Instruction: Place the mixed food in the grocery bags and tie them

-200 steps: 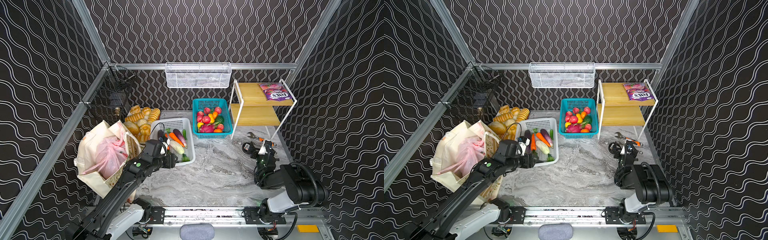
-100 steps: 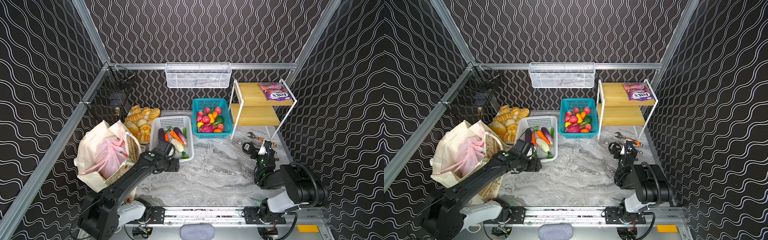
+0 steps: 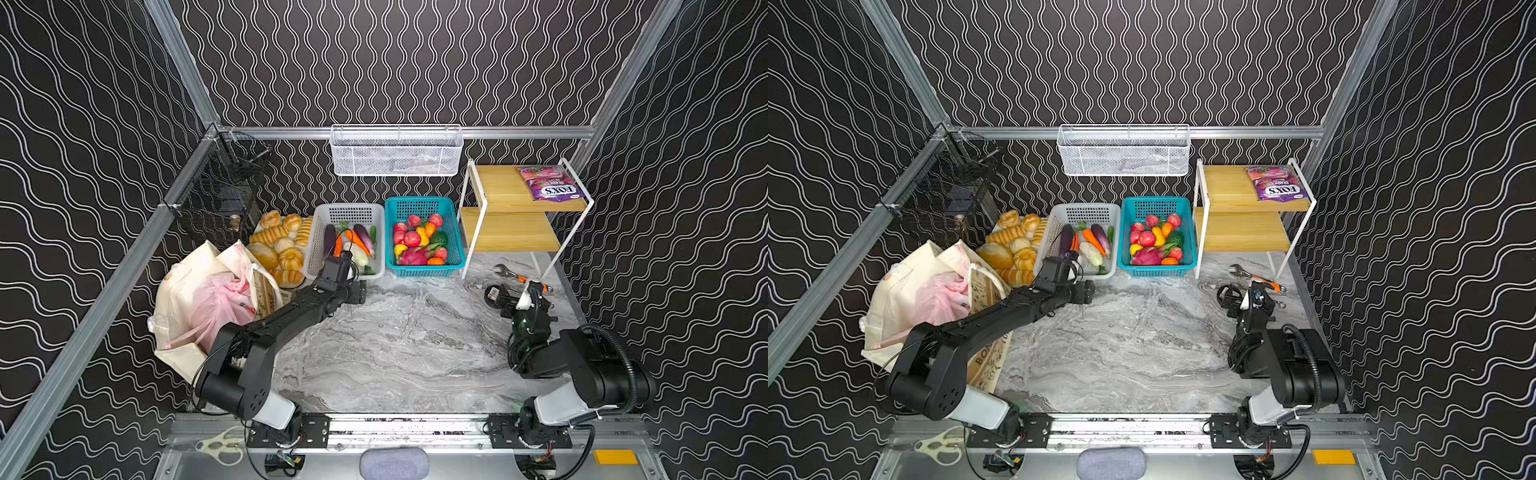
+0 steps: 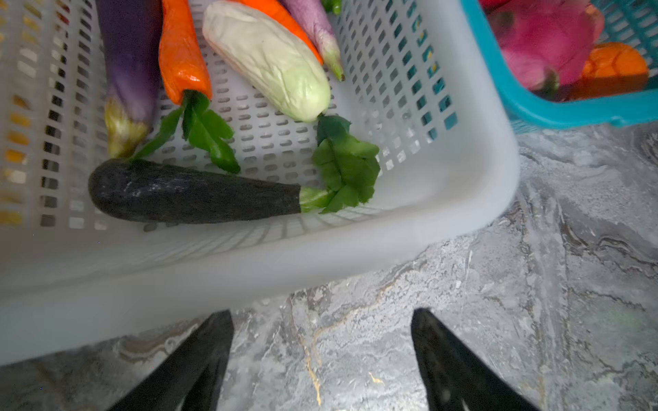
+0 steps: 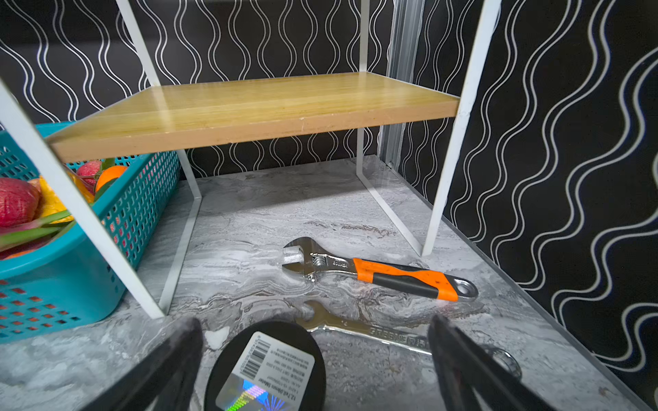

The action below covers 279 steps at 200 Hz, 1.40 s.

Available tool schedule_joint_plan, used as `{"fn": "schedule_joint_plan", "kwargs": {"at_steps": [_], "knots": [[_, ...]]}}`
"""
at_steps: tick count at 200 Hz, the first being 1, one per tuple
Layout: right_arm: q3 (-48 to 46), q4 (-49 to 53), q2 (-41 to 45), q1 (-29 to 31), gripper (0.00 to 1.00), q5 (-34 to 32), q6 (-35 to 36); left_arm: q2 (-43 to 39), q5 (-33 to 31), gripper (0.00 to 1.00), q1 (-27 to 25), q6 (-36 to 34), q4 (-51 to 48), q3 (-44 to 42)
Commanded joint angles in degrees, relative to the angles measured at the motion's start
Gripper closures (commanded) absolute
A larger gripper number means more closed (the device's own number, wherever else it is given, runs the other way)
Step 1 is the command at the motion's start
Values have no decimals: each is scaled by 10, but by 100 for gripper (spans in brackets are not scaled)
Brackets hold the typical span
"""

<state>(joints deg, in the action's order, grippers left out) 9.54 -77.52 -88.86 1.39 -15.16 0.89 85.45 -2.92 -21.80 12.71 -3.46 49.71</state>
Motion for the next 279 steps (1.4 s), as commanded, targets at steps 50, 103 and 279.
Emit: {"fn": "schedule_joint_plan", "kwargs": {"at_steps": [50, 103, 279], "knots": [[-4, -32, 0, 1, 1, -20, -3, -205, -157, 1, 38, -111, 134, -175], [9, -8, -2, 1, 0, -35, -9, -109, -75, 1, 127, -152, 392, -271], [37, 46, -2, 1, 0, -33, -14, 98, -69, 1, 162, -169, 626, -287]]}}
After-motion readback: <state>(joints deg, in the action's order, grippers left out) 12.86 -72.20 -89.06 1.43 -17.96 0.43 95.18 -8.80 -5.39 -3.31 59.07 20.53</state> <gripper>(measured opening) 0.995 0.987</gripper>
